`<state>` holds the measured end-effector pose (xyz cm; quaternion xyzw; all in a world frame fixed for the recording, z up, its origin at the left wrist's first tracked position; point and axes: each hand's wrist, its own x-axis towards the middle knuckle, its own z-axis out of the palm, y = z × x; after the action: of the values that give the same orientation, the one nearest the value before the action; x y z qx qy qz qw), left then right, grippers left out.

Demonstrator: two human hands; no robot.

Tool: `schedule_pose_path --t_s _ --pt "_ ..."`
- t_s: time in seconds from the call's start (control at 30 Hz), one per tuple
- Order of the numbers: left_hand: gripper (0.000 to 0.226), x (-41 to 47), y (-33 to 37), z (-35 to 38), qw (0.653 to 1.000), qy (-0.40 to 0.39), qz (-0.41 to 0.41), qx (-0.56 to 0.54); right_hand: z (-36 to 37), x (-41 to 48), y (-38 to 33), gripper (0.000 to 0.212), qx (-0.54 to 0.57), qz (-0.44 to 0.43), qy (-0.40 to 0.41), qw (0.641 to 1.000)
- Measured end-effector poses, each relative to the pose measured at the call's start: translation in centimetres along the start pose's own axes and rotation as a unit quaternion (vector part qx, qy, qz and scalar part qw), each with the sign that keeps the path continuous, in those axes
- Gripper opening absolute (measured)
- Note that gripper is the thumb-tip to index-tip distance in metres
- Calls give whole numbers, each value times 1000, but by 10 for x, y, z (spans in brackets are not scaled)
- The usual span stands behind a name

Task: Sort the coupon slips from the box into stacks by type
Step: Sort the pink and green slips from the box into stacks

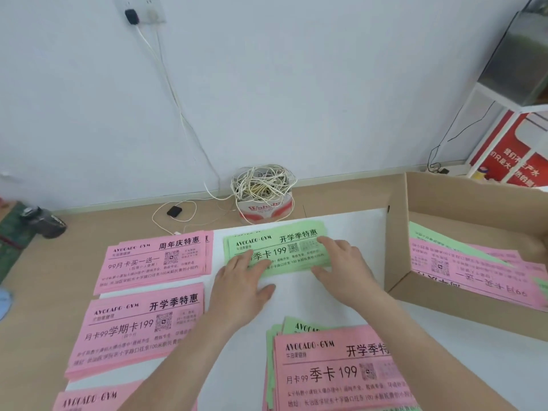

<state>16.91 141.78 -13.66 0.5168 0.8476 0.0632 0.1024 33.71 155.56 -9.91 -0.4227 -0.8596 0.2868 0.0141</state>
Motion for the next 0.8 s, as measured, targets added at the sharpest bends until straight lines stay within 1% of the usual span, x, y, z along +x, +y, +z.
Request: schedule_pose_path --t_s 0.07,0.1,0.17,0.2,0.23,0.27,0.3,0.37,0.4,0.43,0.47,0.53,0.57,0.6,0.63,0.67,0.7,0.77,0.8 --pt "53 4 0 3 1000 -3 0 -2 -11 -30 9 73 -4 -40 -63 997" --pt "53 5 1 2 1000 -2 -2 0 -17 -47 15 81 -25 -52 -97 994" --pt "55 1 8 -6 1000 7 3 -11 -27 -80 29 99 -84 -50 -159 982" --pt "57 -6 15 -9 999 11 22 -33 -30 -94 37 106 -107 -39 -181 977" --pt "59 -15 23 -14 997 -2 50 -60 -31 -106 45 111 -124 -26 -194 973" --pt "61 -29 34 -18 993 -39 83 -79 -30 -116 53 116 -136 -16 -201 970" --pt "66 -45 46 -21 986 -94 113 -77 -28 -124 60 119 -142 -10 -206 968" --pt "84 -79 66 -17 971 -187 146 -27 -19 -136 70 123 -146 -14 -197 969" --pt "93 -92 73 -10 966 -212 149 4 -14 -141 74 122 -147 -22 -182 972" --pt "100 -101 76 -2 964 -218 147 26 -9 -145 78 120 -149 -29 -163 975" --pt "103 -107 76 10 966 -214 143 38 -6 -147 81 117 -149 -35 -147 977" --pt "100 -112 75 27 969 -185 152 54 -4 -152 88 110 -144 -32 -127 981" --pt "98 -112 79 31 969 -169 162 75 -6 -155 92 107 -135 -22 -119 983" --pt "97 -112 85 32 968 -181 155 74 -9 -158 97 104 -125 -8 -112 986" --pt "98 -111 92 34 970 -173 153 70 -12 -160 103 102 -114 6 -105 988" --pt "97 -108 101 37 968 -183 162 65 -16 -163 110 101 -104 23 -97 990" --pt "96 -105 112 42 970 -151 181 64 -21 -168 117 100 -95 40 -88 991" --pt "94 -101 133 43 964 -182 187 54 -29 -176 133 97 -77 71 -67 992" --pt "93 -98 143 44 962 -180 196 55 -32 -180 141 95 -66 82 -52 993"
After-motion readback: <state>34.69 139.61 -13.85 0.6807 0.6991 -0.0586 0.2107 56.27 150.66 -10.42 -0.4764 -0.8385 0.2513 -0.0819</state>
